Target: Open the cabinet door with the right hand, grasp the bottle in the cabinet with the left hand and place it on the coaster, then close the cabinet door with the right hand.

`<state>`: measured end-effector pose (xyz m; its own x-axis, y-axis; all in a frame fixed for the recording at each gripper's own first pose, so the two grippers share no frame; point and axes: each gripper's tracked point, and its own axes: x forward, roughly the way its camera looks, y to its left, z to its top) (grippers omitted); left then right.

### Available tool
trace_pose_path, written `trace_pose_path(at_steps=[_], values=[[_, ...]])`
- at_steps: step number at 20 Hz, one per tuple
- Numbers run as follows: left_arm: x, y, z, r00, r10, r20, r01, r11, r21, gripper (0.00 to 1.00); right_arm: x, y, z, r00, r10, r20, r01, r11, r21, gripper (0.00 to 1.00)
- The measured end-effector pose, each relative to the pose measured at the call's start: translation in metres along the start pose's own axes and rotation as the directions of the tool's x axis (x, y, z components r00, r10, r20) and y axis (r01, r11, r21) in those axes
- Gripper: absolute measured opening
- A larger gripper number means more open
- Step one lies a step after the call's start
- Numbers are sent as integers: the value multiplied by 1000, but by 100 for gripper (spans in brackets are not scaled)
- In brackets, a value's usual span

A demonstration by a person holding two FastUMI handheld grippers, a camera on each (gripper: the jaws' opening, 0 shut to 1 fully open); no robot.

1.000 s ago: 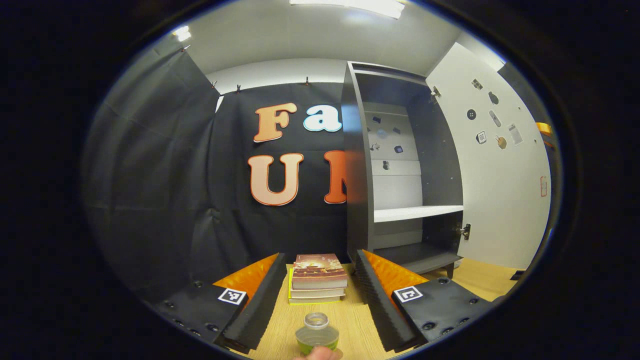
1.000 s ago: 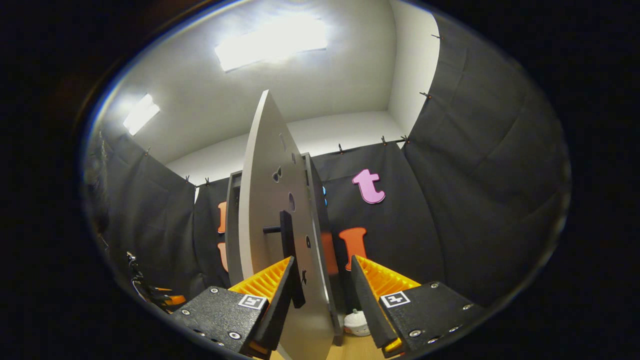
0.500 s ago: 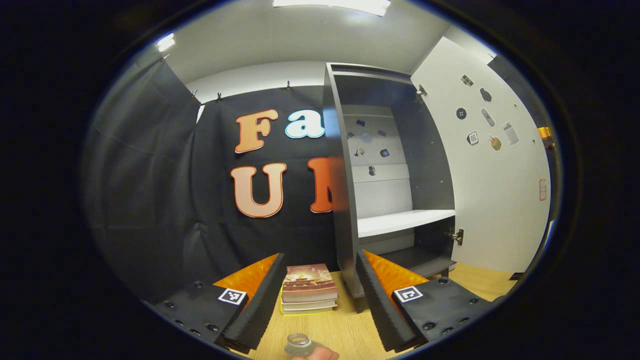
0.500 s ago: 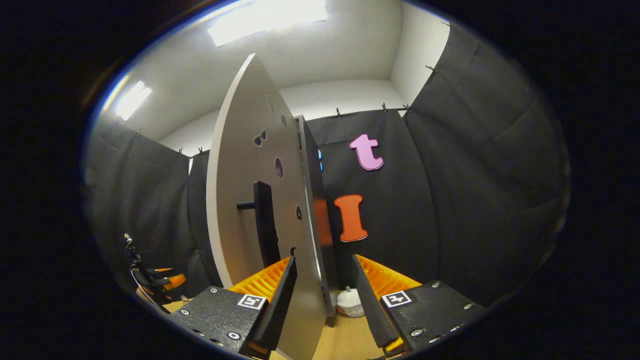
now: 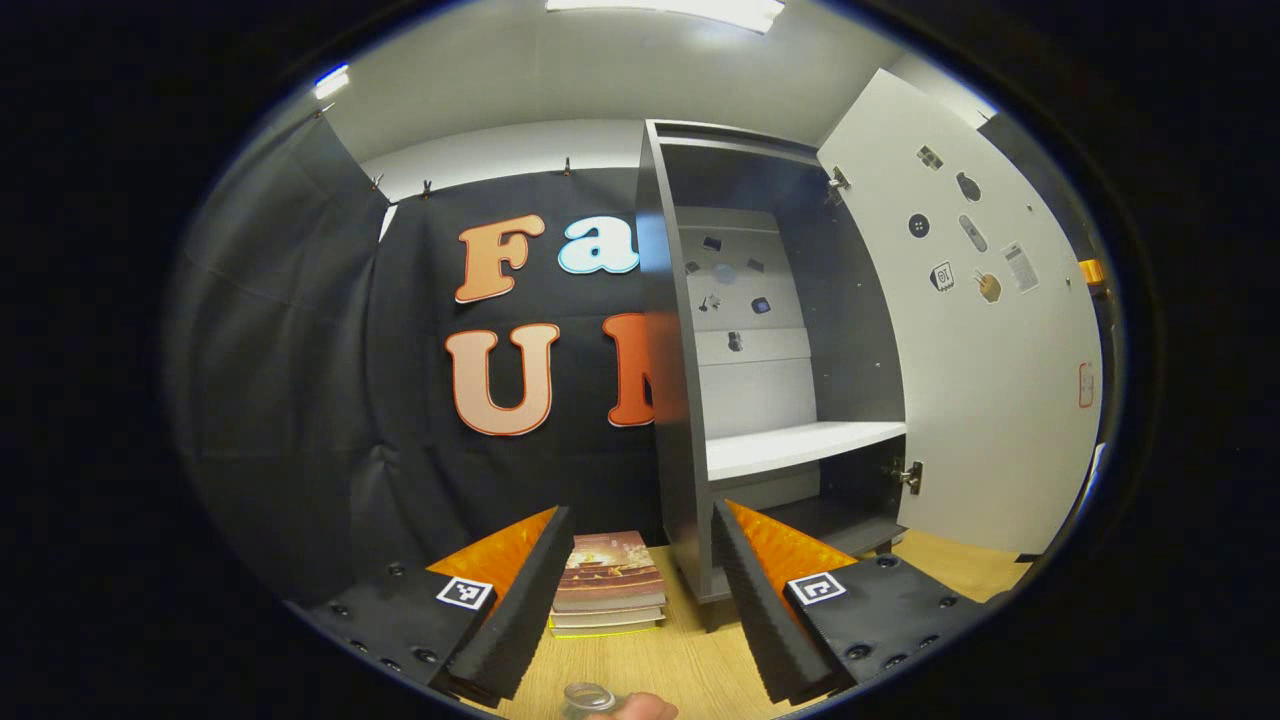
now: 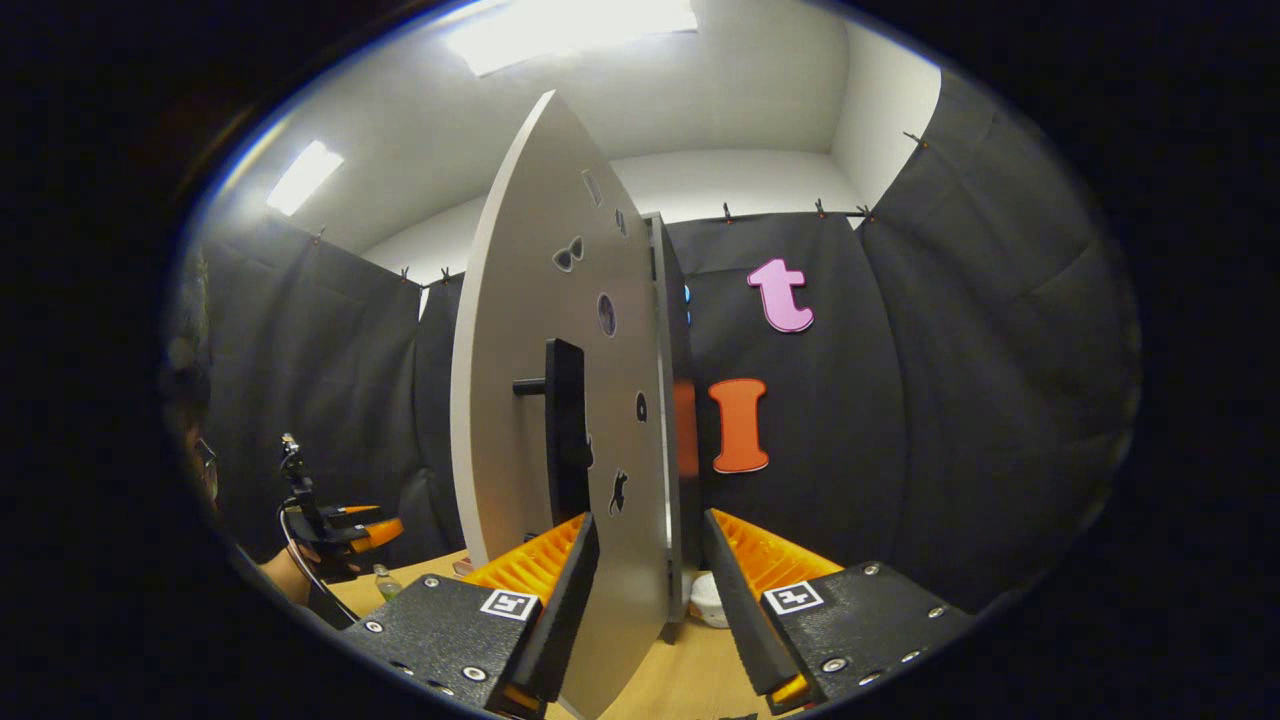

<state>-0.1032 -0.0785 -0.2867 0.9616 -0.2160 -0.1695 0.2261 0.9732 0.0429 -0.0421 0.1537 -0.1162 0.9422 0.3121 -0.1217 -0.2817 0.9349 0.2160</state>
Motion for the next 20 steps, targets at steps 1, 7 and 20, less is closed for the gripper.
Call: trace_pose_path(at_steps=[1,7,20], values=[[1,0,0,1000,-5,0,5,1000,-6,92,3,9,-1,1000,23,-3,-23,1000,4,68],[-1,21,15,1000,16,19,-16,1000,-23,92,22,58,-5,992,124,15,-124,992,-25,68],[5,64,29,996,79,31,-77,996,-53,91,38,100,-16,943,330,38,-332,941,63,69]])
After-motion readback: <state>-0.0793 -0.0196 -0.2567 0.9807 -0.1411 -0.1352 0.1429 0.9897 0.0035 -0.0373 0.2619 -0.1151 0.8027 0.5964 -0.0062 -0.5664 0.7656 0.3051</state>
